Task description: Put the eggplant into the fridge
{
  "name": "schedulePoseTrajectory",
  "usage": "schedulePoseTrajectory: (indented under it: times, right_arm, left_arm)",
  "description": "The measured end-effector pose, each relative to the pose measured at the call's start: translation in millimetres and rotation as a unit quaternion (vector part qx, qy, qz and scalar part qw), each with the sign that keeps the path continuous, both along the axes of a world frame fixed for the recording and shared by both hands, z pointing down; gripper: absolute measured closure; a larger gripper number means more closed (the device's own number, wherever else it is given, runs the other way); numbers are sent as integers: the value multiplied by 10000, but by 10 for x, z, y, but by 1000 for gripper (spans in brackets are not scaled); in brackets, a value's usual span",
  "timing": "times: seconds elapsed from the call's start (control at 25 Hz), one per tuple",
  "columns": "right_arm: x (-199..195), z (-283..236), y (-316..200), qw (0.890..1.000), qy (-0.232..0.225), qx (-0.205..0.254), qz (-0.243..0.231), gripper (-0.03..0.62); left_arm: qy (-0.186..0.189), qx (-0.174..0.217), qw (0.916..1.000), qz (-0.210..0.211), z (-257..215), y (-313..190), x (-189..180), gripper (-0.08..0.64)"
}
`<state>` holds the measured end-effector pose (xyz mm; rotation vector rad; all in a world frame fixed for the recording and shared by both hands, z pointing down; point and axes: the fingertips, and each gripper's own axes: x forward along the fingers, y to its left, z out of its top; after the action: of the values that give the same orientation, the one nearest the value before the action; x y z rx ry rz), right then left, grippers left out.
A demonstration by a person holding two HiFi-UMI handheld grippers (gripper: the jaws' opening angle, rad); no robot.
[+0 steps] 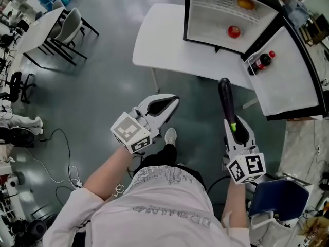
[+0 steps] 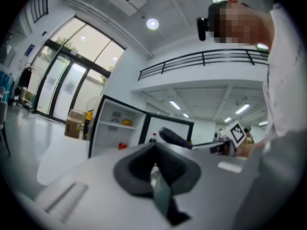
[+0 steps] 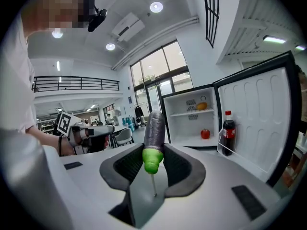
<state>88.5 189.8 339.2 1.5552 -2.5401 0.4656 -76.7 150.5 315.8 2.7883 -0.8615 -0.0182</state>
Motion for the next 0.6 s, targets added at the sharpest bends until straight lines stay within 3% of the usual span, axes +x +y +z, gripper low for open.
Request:
schedulePoseTrajectory:
  times: [0.6]
  right_arm:
    - [-300,-57,-920,9999,104,-52,126,465]
  left_arm:
    - [67,-27,9998,188,-51,-883,-247,554]
